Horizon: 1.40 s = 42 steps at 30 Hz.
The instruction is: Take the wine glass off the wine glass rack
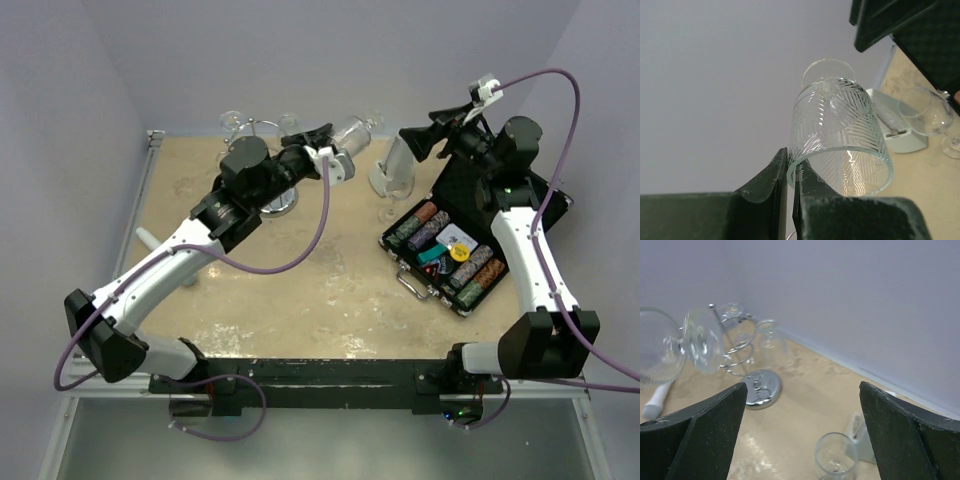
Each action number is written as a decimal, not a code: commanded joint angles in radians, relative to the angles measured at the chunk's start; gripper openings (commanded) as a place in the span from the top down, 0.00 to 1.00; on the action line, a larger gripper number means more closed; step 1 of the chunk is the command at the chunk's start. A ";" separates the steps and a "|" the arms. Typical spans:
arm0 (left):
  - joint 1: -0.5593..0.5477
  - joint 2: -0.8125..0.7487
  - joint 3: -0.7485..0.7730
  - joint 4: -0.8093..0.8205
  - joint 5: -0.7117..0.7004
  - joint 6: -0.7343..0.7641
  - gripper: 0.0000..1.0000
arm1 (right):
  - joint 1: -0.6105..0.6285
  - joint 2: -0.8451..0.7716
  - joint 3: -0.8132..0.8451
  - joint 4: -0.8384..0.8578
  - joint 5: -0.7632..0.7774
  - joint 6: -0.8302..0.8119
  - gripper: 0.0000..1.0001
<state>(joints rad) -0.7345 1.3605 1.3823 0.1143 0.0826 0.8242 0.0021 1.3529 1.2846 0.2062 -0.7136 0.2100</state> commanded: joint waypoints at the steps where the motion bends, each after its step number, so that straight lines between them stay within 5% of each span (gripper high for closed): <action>1: 0.000 0.104 0.174 -0.313 0.132 -0.022 1.00 | 0.001 -0.031 0.035 -0.080 0.259 -0.147 0.01; 16: -0.002 0.549 0.598 -0.860 0.220 0.019 1.00 | 0.001 -0.090 -0.034 -0.110 0.339 -0.199 0.01; 29: -0.011 0.767 0.782 -0.955 0.161 0.046 1.00 | 0.002 -0.078 -0.080 -0.087 0.350 -0.161 0.01; 42: -0.032 0.835 0.801 -0.979 0.082 0.200 1.00 | -0.033 -0.064 -0.090 -0.091 0.371 -0.164 0.01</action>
<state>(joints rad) -0.7525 2.1956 2.1132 -0.8871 0.1898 0.9508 -0.0254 1.2892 1.2037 0.0830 -0.3737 0.0338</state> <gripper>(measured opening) 0.092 0.986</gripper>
